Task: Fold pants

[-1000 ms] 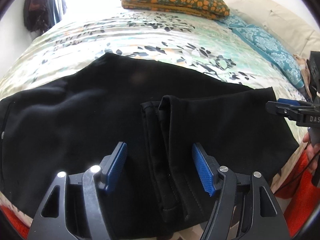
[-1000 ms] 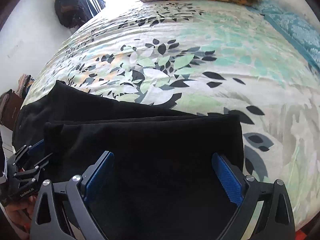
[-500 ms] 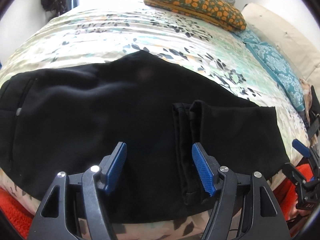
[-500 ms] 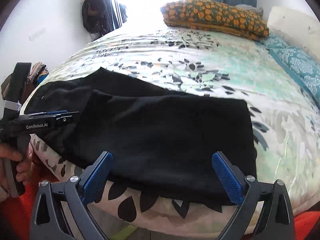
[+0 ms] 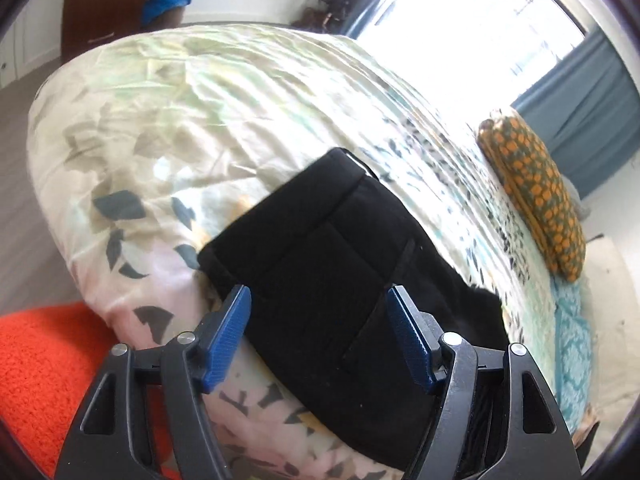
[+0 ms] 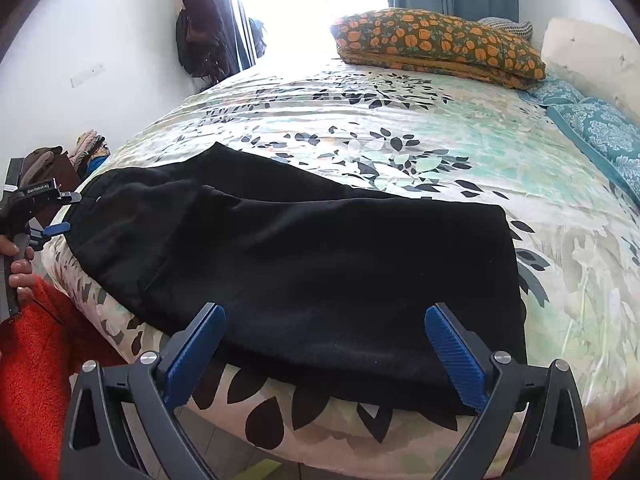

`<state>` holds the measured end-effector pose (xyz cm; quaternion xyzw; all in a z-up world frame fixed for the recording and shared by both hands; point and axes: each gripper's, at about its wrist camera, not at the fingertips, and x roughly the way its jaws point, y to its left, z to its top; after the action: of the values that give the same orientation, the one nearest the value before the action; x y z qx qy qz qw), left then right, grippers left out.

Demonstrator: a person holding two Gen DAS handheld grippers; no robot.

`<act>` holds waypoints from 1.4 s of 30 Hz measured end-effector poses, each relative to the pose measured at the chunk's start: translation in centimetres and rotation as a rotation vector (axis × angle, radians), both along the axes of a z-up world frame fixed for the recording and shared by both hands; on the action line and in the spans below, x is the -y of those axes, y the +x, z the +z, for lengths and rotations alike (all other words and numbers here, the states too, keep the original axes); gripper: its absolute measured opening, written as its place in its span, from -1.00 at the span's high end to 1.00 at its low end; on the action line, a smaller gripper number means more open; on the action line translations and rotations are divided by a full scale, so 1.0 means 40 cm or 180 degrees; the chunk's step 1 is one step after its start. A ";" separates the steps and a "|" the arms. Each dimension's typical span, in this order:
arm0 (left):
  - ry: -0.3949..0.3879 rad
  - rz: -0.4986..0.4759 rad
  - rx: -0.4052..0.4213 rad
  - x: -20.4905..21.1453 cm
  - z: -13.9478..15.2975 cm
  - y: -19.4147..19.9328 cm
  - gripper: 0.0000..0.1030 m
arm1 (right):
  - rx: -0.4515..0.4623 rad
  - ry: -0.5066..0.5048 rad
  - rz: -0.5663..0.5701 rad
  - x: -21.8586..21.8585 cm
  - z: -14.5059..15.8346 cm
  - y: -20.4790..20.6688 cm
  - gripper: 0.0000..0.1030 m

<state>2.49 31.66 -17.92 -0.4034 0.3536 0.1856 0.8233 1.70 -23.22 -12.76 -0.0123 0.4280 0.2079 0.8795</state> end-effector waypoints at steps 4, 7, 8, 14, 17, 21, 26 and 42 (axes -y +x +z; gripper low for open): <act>-0.0013 0.0045 0.0163 -0.031 -0.001 -0.007 -0.42 | -0.0040 0.0019 0.0066 -0.021 -0.006 0.002 -0.94; 0.0085 0.0315 0.0311 -0.059 0.019 -0.038 -0.45 | -0.0013 0.0025 0.0107 -0.030 0.000 -0.002 -0.94; 0.0031 0.0362 0.0314 -0.072 0.014 -0.041 -0.49 | -0.0003 0.0028 0.0118 -0.032 0.001 -0.004 -0.94; -0.0696 0.0045 -0.0145 -0.138 -0.117 0.048 -0.55 | -0.0091 0.0041 0.0131 -0.035 -0.012 -0.005 -0.94; -0.0879 -0.0131 -0.0050 -0.144 -0.134 0.070 -0.75 | -0.0069 0.0041 0.0134 -0.034 -0.008 -0.008 -0.94; -0.1384 0.0068 0.0264 -0.172 -0.161 0.053 -0.76 | -0.0071 0.0061 0.0102 -0.030 -0.008 -0.005 -0.94; -0.1586 0.0068 0.0410 -0.177 -0.166 0.035 -0.49 | -0.0092 0.0105 0.0071 -0.023 -0.006 0.000 -0.94; -0.0551 -0.1727 0.1069 0.329 0.339 0.106 0.62 | -0.0141 0.0846 -0.0691 0.154 0.037 0.068 -0.94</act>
<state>6.72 18.51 -4.36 -0.3880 0.3220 -0.1403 0.8521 4.43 -29.40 -11.28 0.1549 0.4148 0.1667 0.8810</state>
